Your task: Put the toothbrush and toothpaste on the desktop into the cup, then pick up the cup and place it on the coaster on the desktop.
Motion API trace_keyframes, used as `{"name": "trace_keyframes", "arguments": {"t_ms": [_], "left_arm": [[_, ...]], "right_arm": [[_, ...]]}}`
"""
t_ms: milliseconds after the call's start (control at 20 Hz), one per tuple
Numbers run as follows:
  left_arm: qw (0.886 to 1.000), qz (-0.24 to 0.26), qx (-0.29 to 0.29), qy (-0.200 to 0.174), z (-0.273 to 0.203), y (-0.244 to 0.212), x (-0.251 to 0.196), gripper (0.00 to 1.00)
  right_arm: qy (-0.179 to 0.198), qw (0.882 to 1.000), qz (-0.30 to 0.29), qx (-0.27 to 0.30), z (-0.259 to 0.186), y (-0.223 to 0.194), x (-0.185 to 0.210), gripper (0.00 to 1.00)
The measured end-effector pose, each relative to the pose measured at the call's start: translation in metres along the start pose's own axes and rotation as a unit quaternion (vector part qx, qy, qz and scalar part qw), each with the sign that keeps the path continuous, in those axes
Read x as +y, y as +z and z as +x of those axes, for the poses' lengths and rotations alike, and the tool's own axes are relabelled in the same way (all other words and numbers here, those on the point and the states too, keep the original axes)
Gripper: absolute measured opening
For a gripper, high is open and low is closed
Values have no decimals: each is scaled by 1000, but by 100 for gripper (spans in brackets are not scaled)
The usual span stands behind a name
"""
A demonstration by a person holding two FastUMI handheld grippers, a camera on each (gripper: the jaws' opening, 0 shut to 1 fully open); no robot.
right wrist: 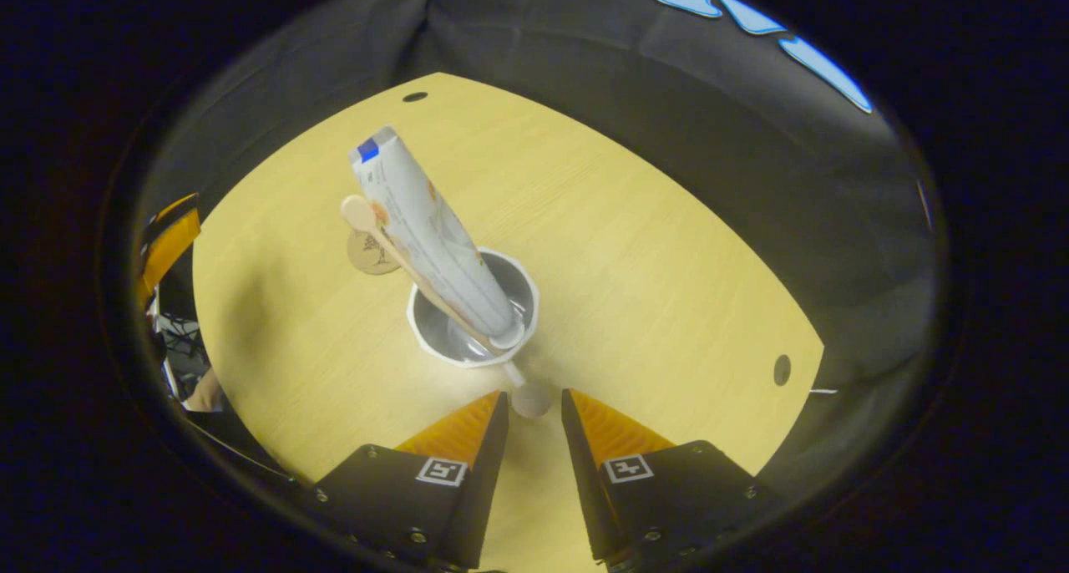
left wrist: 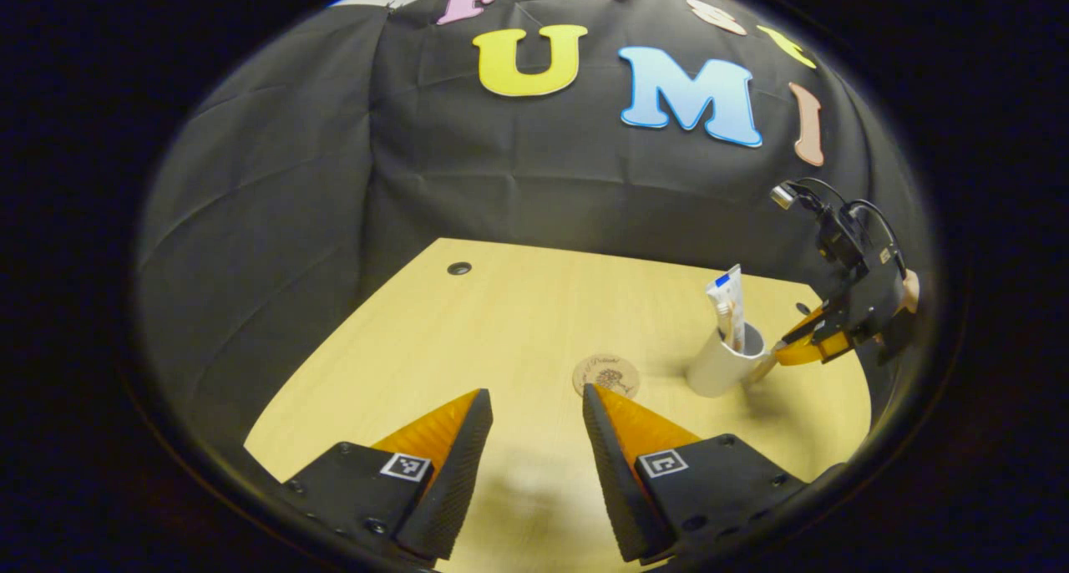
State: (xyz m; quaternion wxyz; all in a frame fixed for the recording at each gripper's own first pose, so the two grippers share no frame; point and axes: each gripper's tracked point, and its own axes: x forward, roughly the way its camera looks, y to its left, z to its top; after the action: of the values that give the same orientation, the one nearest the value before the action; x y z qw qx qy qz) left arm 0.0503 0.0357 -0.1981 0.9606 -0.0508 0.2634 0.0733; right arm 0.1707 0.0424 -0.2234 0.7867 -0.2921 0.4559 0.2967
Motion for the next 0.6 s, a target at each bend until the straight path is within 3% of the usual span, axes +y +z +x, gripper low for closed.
{"name": "trace_keyframes", "arguments": {"t_ms": [400, 500, 600], "left_arm": [[999, -5, 19, 27, -2, -8, 26, 75], [999, -7, 26, 31, 0, -10, 29, 82], [999, -10, 29, 35, 2, -11, 29, 83]], "right_arm": [[30, 998, -47, 38, 23, 3, 7, 45], [35, 997, -54, 46, 30, 1, 8, 45], [39, 996, -59, 51, 35, 0, 9, 45]]}}
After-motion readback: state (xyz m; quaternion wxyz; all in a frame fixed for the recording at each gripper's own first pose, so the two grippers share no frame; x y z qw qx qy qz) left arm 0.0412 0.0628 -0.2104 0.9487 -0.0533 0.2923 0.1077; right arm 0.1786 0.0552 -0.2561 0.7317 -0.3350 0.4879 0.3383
